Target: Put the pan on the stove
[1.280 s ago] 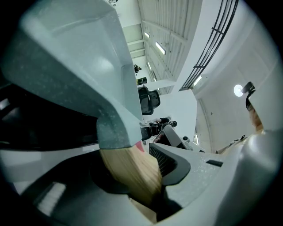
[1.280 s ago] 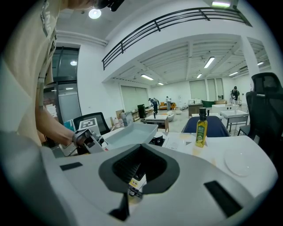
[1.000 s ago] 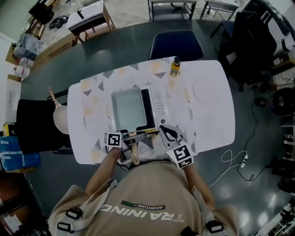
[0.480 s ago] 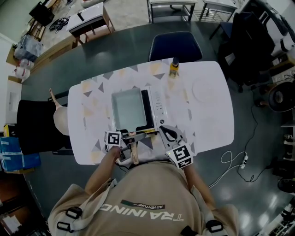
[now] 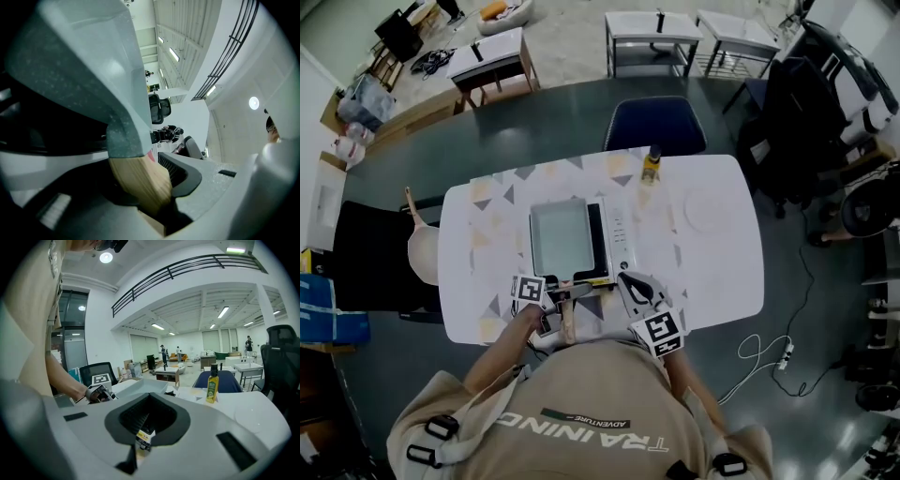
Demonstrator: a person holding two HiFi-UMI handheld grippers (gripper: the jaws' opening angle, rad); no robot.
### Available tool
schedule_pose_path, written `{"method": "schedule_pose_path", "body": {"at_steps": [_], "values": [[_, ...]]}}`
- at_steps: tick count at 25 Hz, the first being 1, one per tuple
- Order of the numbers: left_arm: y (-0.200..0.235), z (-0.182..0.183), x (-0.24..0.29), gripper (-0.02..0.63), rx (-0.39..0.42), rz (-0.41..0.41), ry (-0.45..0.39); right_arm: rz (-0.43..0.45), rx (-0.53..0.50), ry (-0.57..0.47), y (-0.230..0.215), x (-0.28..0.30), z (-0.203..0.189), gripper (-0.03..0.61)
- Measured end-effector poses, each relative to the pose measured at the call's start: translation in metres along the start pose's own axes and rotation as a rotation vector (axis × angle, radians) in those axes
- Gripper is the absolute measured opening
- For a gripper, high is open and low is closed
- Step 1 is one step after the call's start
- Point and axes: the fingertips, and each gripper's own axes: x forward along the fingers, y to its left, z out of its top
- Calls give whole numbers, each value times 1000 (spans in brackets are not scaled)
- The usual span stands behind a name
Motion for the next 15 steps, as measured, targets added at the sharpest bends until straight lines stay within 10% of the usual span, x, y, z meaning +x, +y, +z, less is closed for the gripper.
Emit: {"method": "schedule_pose_path", "body": {"at_steps": [15], "values": [[-2, 1, 4, 130, -4, -8, -2, 5, -26, 15, 7, -10, 4, 5]]}}
